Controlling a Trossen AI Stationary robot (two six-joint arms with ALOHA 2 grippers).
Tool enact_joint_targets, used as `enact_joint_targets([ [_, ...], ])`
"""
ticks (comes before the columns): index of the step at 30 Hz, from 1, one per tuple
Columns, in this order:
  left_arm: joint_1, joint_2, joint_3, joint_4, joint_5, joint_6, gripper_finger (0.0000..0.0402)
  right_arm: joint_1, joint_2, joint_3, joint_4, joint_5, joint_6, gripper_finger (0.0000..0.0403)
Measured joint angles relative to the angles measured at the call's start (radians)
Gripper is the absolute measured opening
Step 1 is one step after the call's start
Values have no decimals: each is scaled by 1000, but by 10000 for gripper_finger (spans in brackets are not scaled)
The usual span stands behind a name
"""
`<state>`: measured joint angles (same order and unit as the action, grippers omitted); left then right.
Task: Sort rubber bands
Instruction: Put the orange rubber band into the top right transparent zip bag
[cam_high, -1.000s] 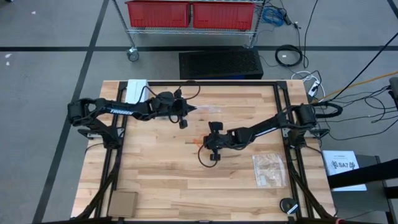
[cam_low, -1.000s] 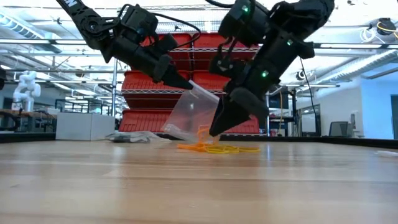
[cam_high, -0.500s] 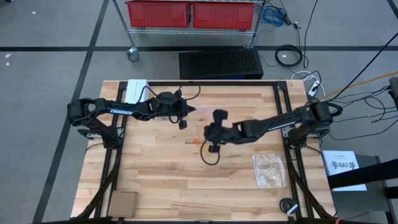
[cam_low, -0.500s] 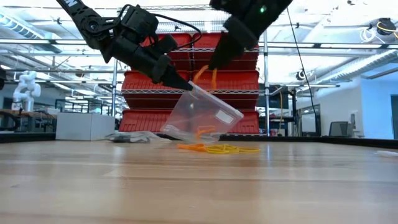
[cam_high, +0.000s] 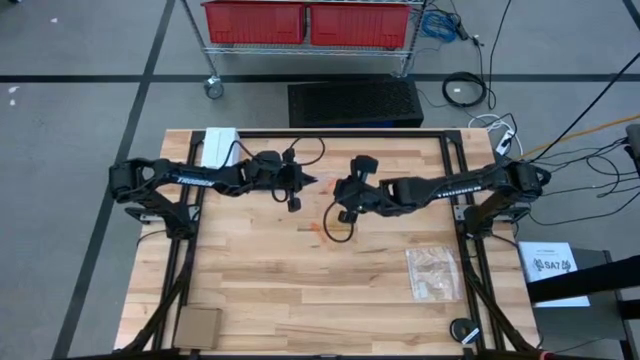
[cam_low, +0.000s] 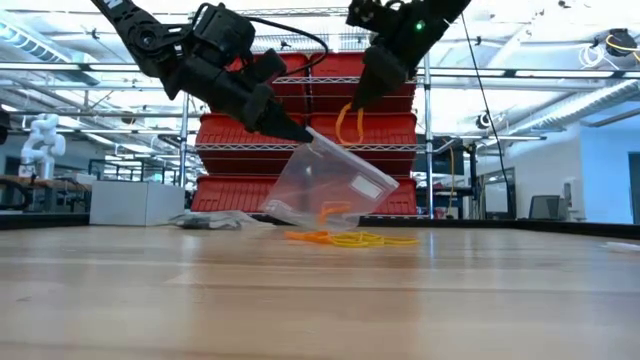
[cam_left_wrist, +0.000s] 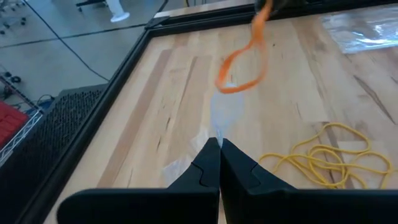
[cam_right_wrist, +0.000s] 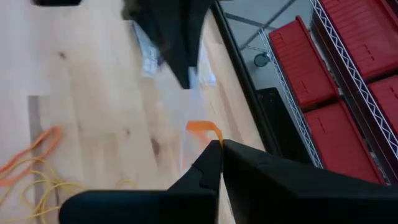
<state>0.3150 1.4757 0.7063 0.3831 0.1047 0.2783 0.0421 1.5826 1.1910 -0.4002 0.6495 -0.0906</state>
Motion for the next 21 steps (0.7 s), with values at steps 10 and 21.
enact_joint_targets([
  [10, -7, -13, 0, 1, 0, 0, 0, -10, 0, 0, -9, -23, 13, 0],
  [21, -47, -57, -1, -3, 0, -1, 0, -24, 0, 0, -16, -28, 23, 0],
])
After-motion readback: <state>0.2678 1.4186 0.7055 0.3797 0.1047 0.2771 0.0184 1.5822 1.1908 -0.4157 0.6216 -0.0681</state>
